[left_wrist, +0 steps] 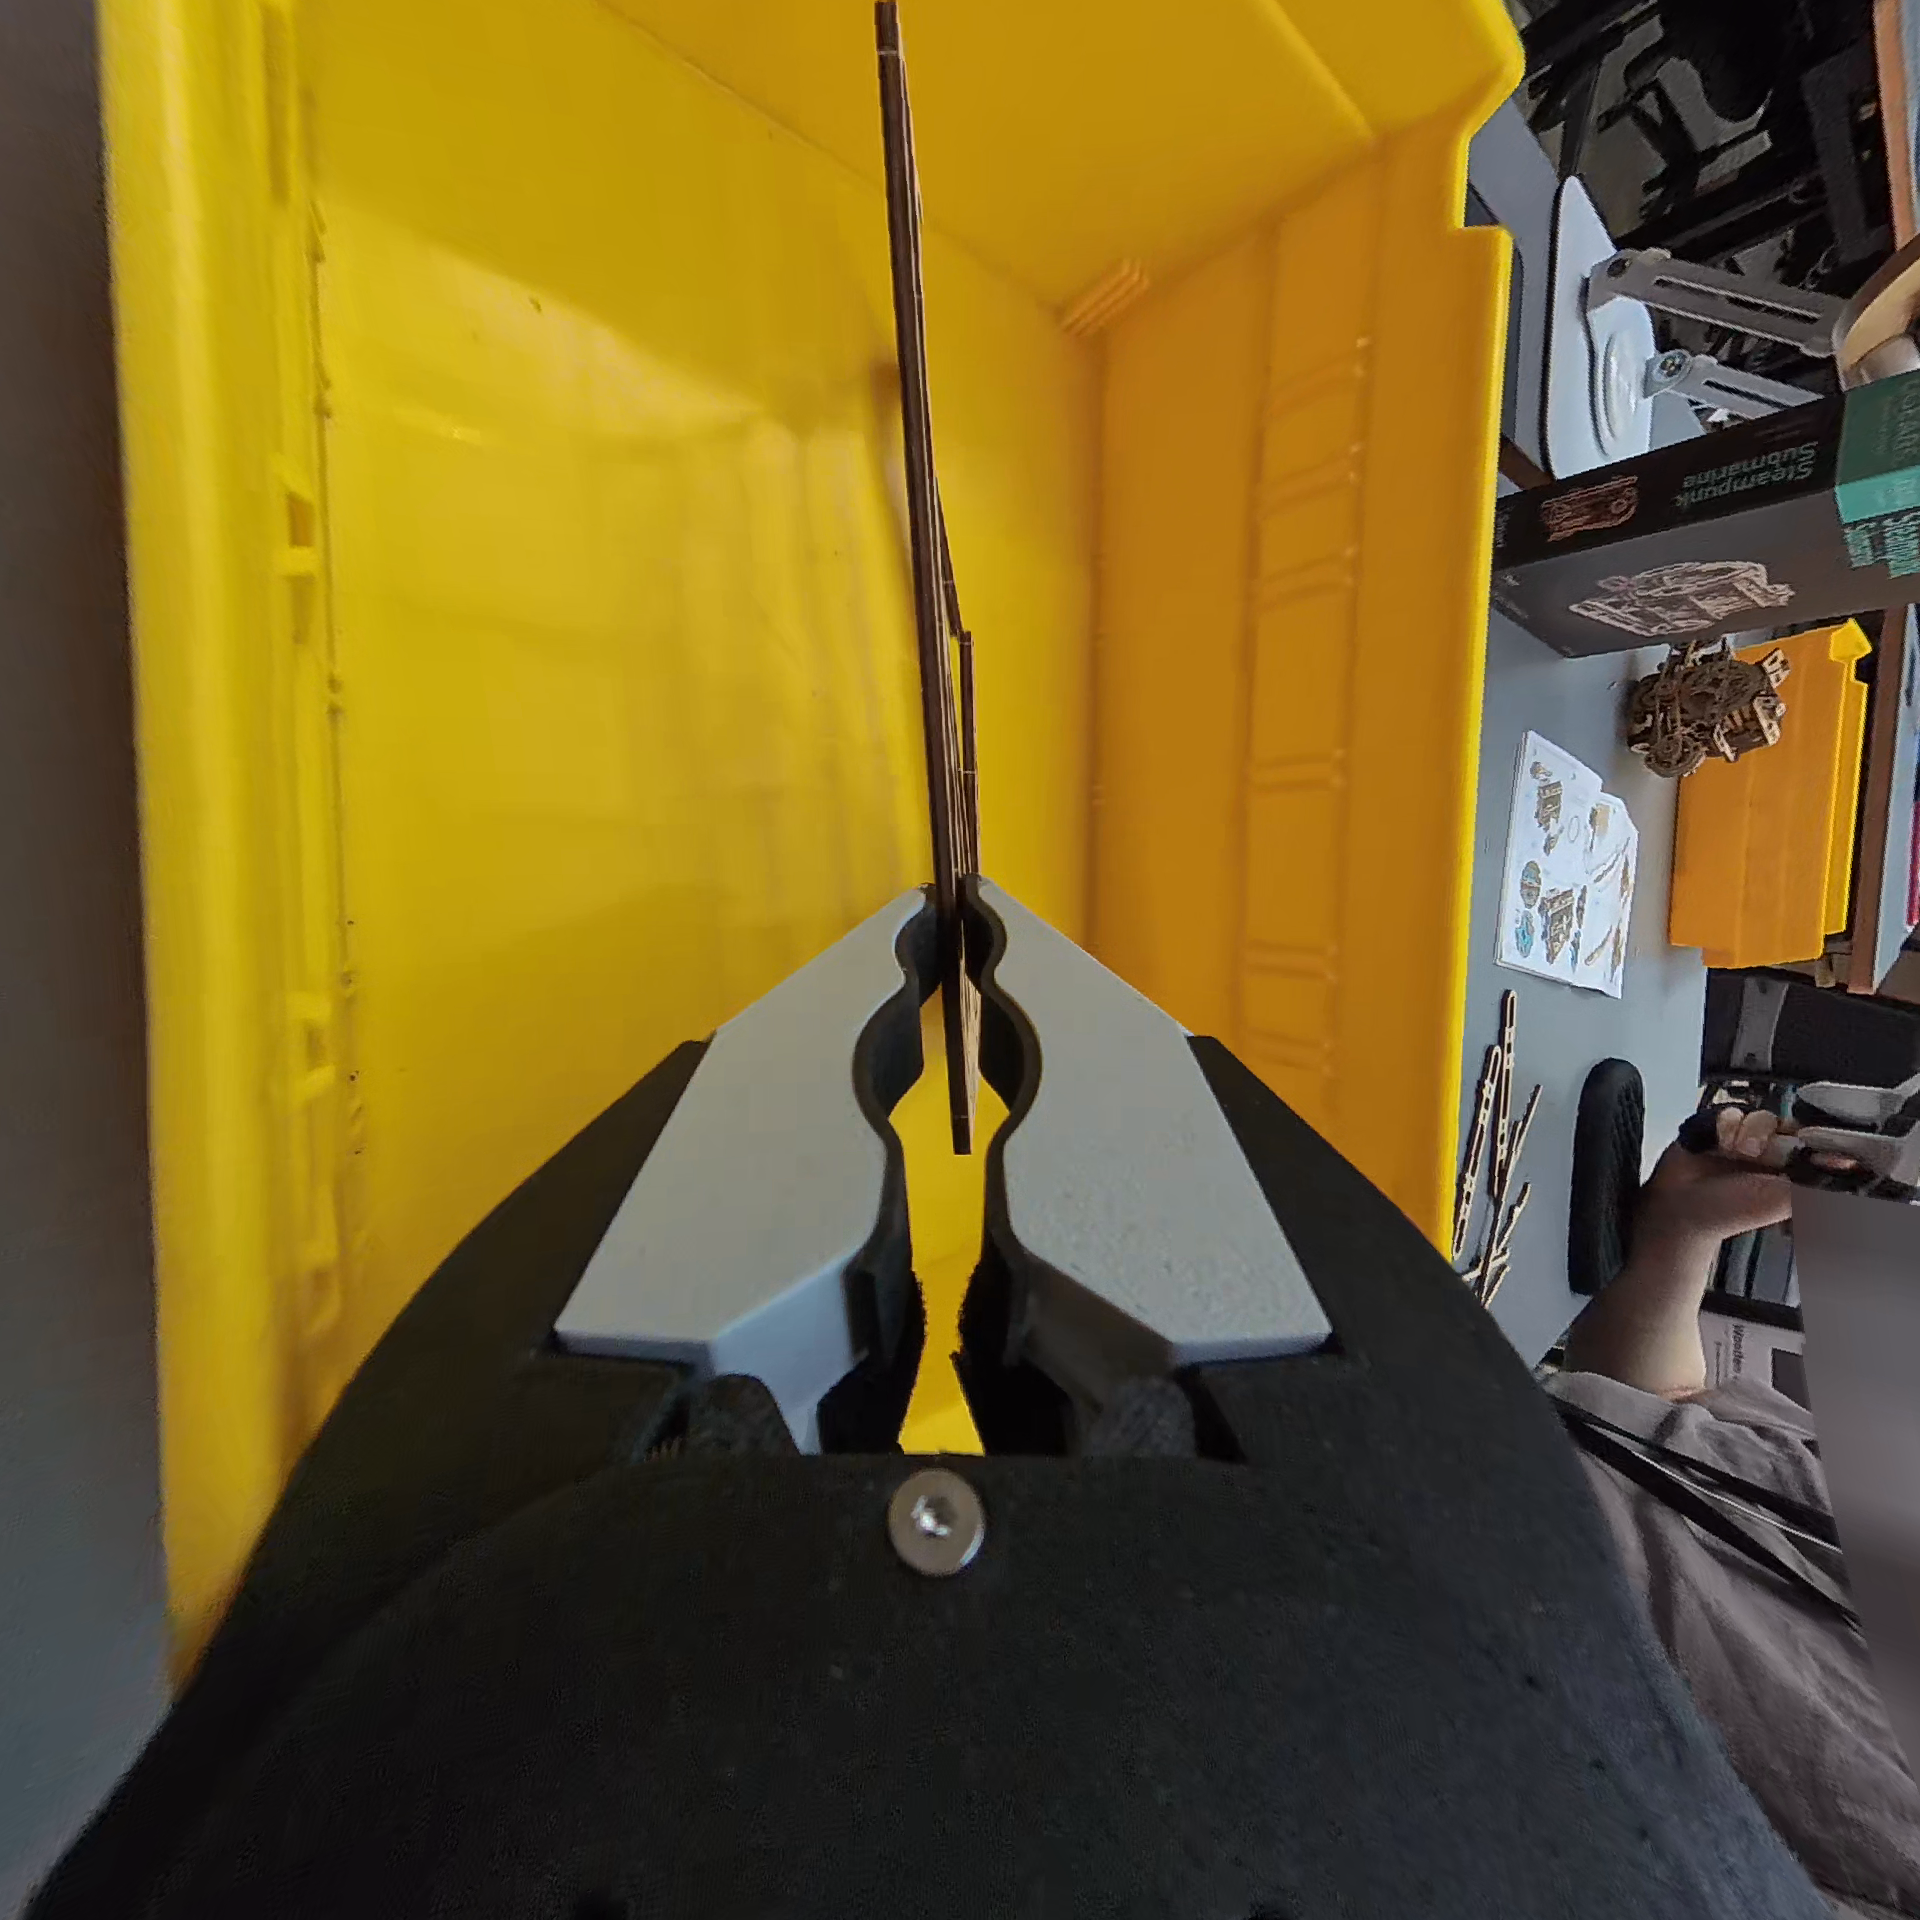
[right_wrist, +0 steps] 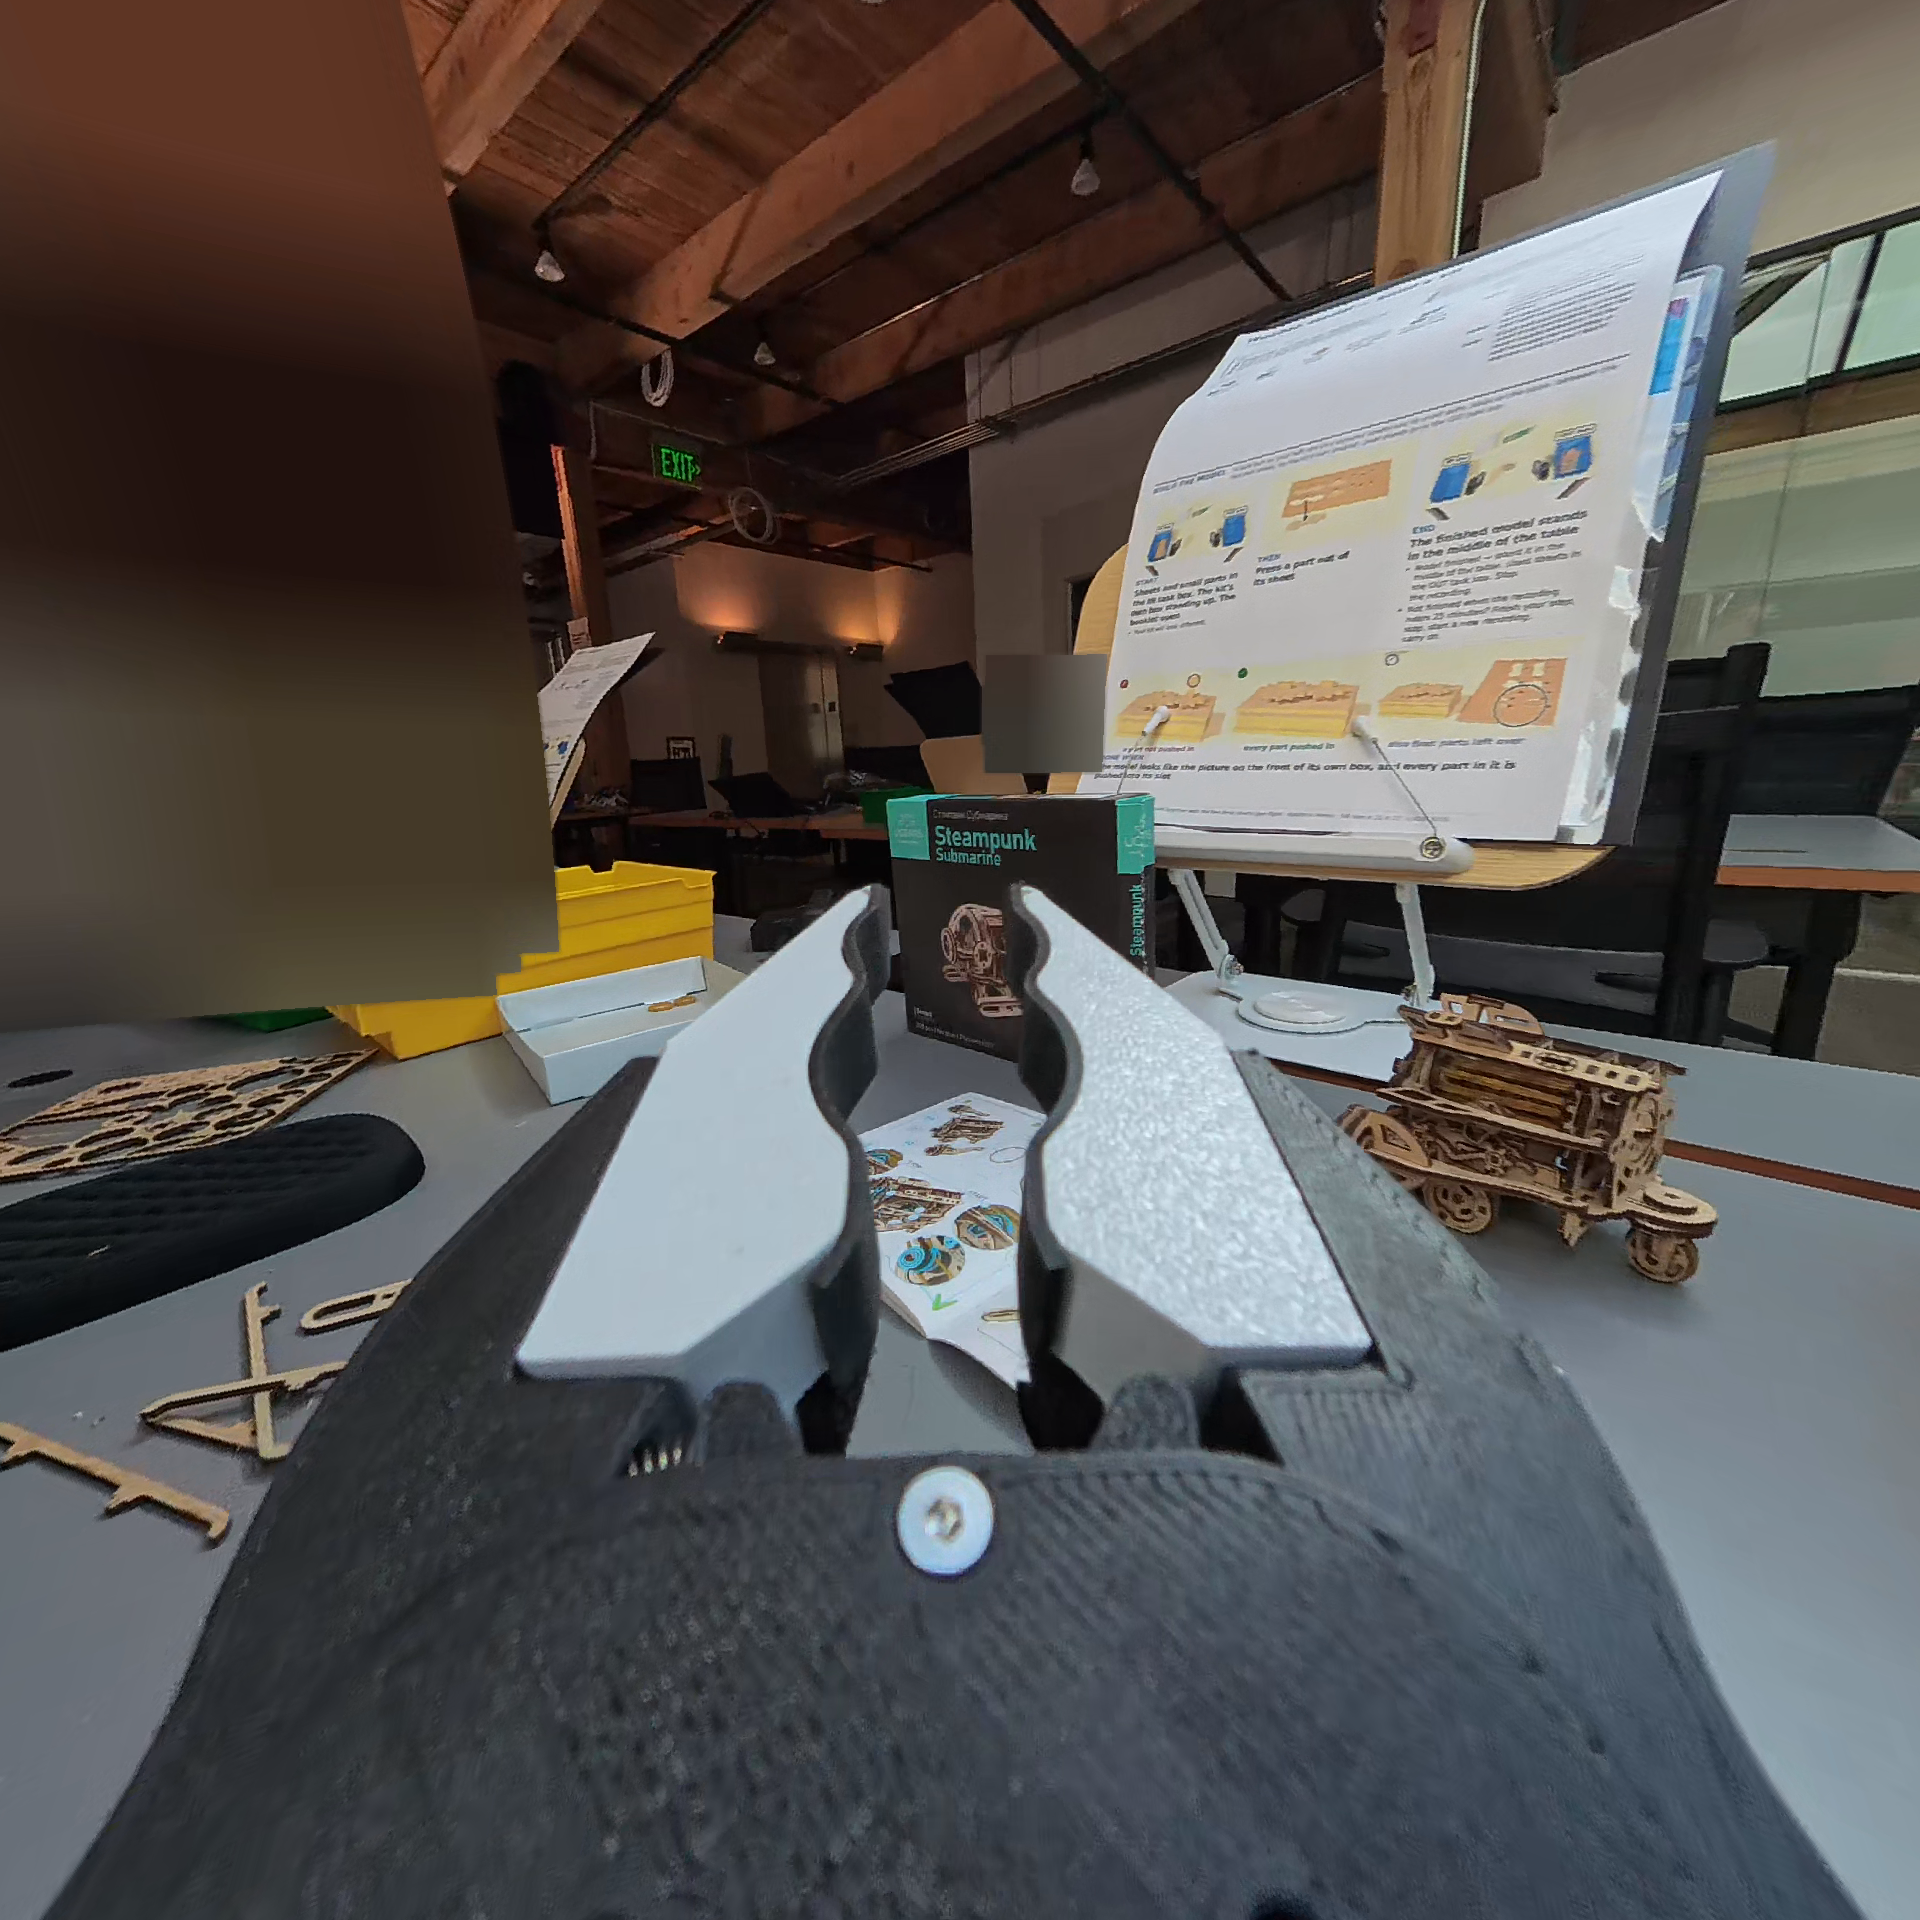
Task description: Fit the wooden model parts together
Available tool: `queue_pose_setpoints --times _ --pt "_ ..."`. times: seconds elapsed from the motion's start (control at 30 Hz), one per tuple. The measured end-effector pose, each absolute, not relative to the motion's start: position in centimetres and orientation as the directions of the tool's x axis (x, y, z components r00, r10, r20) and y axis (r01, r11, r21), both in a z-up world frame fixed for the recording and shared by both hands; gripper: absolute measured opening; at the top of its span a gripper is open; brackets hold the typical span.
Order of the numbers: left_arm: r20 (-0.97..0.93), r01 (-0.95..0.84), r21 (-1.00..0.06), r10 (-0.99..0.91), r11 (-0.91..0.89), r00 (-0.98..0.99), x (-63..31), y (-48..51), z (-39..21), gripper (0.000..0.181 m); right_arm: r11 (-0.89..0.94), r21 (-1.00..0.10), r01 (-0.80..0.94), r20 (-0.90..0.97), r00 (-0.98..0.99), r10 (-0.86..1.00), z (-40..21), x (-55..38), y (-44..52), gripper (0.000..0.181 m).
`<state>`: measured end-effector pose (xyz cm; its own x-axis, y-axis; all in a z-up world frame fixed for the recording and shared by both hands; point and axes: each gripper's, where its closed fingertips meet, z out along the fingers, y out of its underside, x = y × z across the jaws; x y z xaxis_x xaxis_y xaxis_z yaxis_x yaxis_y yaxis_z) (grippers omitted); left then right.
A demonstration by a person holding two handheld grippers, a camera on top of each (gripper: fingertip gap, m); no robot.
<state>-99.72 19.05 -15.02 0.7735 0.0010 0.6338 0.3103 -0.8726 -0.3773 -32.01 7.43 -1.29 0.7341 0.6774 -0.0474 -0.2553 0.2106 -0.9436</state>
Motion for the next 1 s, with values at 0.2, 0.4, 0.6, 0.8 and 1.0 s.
queue_pose_setpoints --times 0.2,0.4,0.6,0.8,1.0 --pt "0.631 0.314 -0.380 0.004 -0.870 0.775 -99.8 20.3 -15.2 0.001 0.176 -0.944 -0.280 -0.104 0.756 0.646 -1.7 -30.9 8.4 0.019" --pt "0.569 0.255 -0.366 0.002 -0.895 0.823 -100.2 20.9 -15.9 0.008 0.163 -0.945 -0.282 -0.121 0.769 0.628 -2.0 -30.3 8.8 0.018" --pt "0.559 0.236 -0.368 -0.011 -0.899 0.829 -100.1 21.5 -16.0 0.007 0.148 -0.943 -0.299 -0.148 0.772 0.618 -2.2 -29.8 9.2 0.018" --pt "0.592 0.250 -0.380 -0.026 -0.890 0.806 -99.8 22.1 -15.5 0.004 0.128 -0.939 -0.321 -0.177 0.765 0.620 -2.4 -29.5 9.4 0.018" --pt "0.596 0.251 -0.381 -0.029 -0.890 0.803 -99.8 22.2 -15.4 0.003 0.121 -0.939 -0.323 -0.181 0.759 0.625 -2.5 -29.6 9.5 0.018"
